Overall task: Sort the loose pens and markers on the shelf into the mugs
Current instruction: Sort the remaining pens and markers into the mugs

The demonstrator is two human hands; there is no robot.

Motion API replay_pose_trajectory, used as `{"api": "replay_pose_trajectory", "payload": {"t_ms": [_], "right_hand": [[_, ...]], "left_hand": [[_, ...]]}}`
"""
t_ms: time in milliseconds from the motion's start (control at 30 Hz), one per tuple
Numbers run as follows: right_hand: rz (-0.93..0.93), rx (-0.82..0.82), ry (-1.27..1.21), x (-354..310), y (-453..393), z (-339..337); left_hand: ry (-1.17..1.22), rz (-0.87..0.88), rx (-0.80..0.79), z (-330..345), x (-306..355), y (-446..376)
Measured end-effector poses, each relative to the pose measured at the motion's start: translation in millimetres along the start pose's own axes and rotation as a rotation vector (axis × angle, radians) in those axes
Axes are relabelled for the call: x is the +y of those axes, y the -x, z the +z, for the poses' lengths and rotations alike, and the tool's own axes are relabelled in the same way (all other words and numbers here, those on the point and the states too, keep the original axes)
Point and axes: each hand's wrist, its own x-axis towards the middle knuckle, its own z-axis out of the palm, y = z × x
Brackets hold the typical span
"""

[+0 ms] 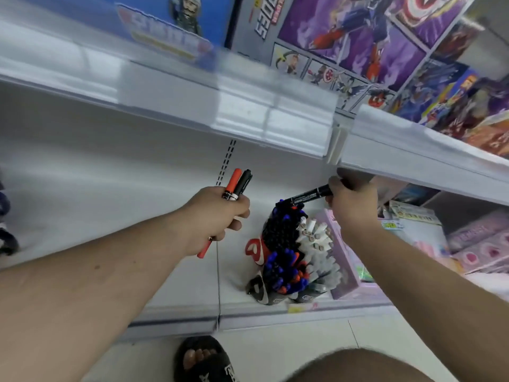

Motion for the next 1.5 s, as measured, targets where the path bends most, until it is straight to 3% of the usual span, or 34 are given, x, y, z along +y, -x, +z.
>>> {"api": "replay_pose_trajectory", "payload": {"t_ms": [200,667,867,1133,1367,1500], "right_hand": [[-0.172,0.015,0.335,50.8,-41.8,-5.6],[-0.18,-0.041,0.527,98.6,-97.1,36.7],[-0.213,-0.153,0.694,90.1,-117.1,41.3],[-0.228,-0.12,0.521,93.2,-115.4,44.0],[-0.451,-0.269,0.857,111.6,-109.6,64.9],[-0.589,-0.367,0.926,131.6,-95.6,74.3]], "left_hand": [[-0.013,-0.046,0.014,27.1,-5.0,-26.4],[0.036,-0.125,0.083,42.6,-12.9,-54.6],[0.025,-0.129,0.065,46.3,-15.5,-60.6],[0.026,-0.127,0.058,46.5,-15.8,-63.2],[0.012,-0.124,0.046,51.4,-16.0,-63.6],[-0.006,-0.128,0.012,50.6,-17.6,-62.5]]}}
